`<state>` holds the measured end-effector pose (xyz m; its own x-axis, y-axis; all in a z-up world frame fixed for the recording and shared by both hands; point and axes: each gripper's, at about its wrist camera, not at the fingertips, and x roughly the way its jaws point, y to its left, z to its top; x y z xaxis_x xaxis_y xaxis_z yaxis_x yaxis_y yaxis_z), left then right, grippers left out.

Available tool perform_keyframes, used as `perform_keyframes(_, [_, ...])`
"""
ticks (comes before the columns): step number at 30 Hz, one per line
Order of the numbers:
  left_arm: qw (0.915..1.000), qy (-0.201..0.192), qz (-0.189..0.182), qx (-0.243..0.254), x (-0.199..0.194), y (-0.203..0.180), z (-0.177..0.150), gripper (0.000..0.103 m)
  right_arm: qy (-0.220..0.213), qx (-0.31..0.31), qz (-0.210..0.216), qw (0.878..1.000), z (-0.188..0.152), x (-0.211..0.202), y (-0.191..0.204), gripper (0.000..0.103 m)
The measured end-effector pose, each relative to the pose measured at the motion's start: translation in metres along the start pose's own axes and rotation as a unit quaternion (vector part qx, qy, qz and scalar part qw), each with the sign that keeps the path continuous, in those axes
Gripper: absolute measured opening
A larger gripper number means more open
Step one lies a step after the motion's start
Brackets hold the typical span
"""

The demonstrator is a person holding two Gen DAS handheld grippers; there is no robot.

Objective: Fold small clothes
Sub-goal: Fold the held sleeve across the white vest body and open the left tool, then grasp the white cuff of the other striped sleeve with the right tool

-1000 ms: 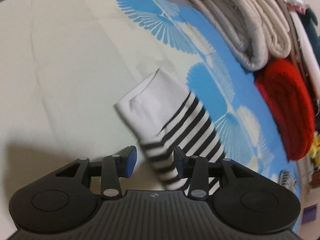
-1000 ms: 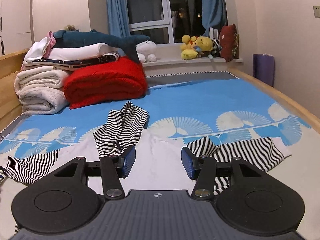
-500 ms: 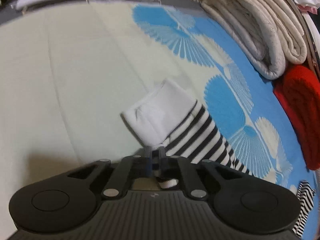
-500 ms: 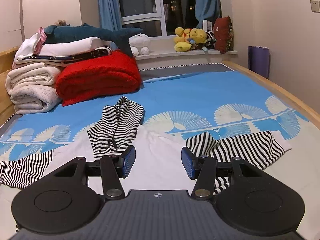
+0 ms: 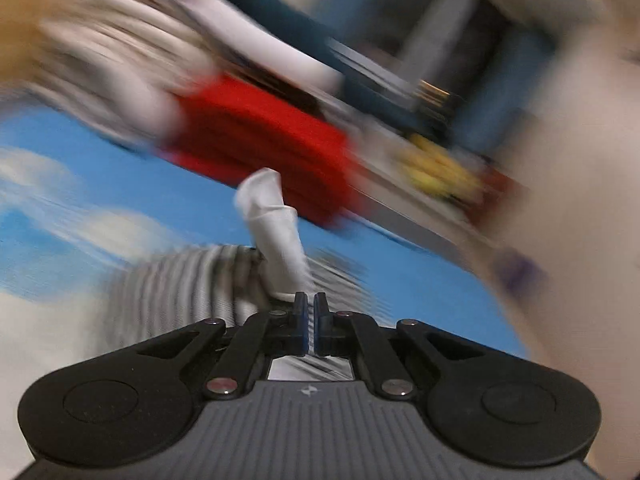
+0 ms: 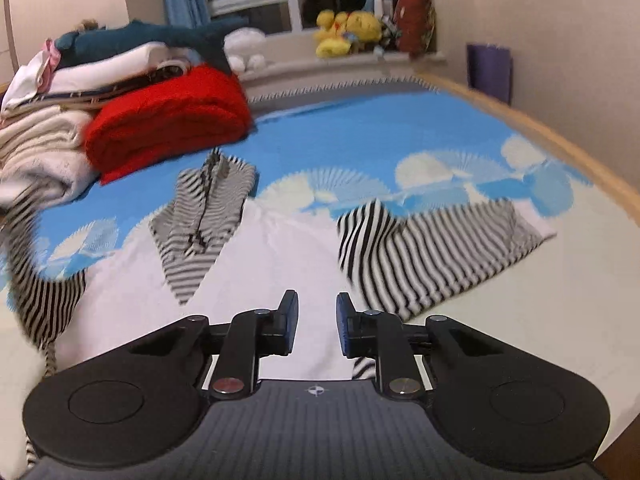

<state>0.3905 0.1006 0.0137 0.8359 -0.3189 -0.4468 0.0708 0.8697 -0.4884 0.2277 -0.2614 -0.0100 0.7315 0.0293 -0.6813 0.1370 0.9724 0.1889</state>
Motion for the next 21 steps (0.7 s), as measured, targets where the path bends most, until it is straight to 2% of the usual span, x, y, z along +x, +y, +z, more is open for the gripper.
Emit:
perform_keyframes(1, [0.995, 0.067, -0.072, 0.011, 0.018, -0.026, -0.014, 0.014, 0.007, -0.001, 0.005, 1.0, 0.0, 0.003, 0.001, 0.032])
perform_keyframes(2, [0.9832, 0.132, -0.124, 0.022, 0.033, -0.042, -0.024, 0.02, 0.011, -0.001, 0.007, 1.0, 0.0, 0.005, 0.0, 0.046])
perform_keyframes(3, [0.9743, 0.17, -0.144, 0.032, 0.04, -0.054, -0.034, 0.02, 0.013, 0.001, 0.008, 1.0, 0.001, 0.008, 0.0, 0.051])
perform_keyframes(4, [0.9752, 0.172, -0.13, 0.049, 0.038, -0.061, -0.039, 0.021, 0.016, 0.006, 0.008, 1.0, 0.002, 0.013, -0.001, 0.053])
perform_keyframes(6, [0.9811, 0.152, -0.096, 0.072, 0.03, -0.057, -0.035, 0.021, 0.031, 0.023, 0.018, 0.999, 0.006, 0.026, -0.004, 0.053])
perform_keyframes(8, [0.987, 0.134, -0.044, 0.077, 0.027, -0.04, -0.029, 0.022, 0.037, 0.045, 0.032, 0.998, 0.011, 0.042, -0.008, 0.053])
perform_keyframes(9, [0.9883, 0.13, -0.006, 0.081, 0.028, -0.029, -0.025, 0.022, 0.038, 0.05, 0.037, 0.997, 0.012, 0.049, -0.009, 0.052])
perform_keyframes(10, [0.9868, 0.127, 0.046, 0.089, 0.029, -0.016, -0.022, 0.022, 0.045, 0.053, 0.04, 0.997, 0.013, 0.062, -0.009, 0.052])
perform_keyframes(12, [0.977, 0.125, 0.143, 0.096, 0.032, 0.009, -0.017, 0.022, 0.049, 0.07, 0.051, 0.995, 0.016, 0.082, -0.007, 0.046])
perform_keyframes(14, [0.9684, 0.134, 0.198, 0.07, 0.038, 0.039, -0.011, 0.022, 0.063, 0.099, 0.067, 0.991, 0.017, 0.105, -0.004, 0.037])
perform_keyframes(16, [0.9636, 0.147, 0.221, 0.029, 0.04, 0.064, -0.005, 0.022, 0.08, 0.138, 0.087, 0.983, 0.019, 0.128, 0.004, 0.036])
perform_keyframes(18, [0.9616, 0.145, 0.233, 0.01, 0.035, 0.082, -0.001, 0.023, 0.096, 0.162, 0.106, 0.976, 0.022, 0.153, 0.018, 0.036])
perform_keyframes(19, [0.96, 0.146, 0.238, 0.014, 0.034, 0.087, 0.0, 0.023, 0.107, 0.168, 0.11, 0.974, 0.023, 0.166, 0.026, 0.04])
perform_keyframes(20, [0.9584, 0.148, 0.243, 0.019, 0.037, 0.091, 0.002, 0.023, 0.121, 0.175, 0.115, 0.97, 0.023, 0.18, 0.034, 0.047])
perform_keyframes(21, [0.9576, 0.151, 0.244, 0.02, 0.038, 0.095, 0.005, 0.023, 0.131, 0.183, 0.121, 0.967, 0.022, 0.19, 0.04, 0.049])
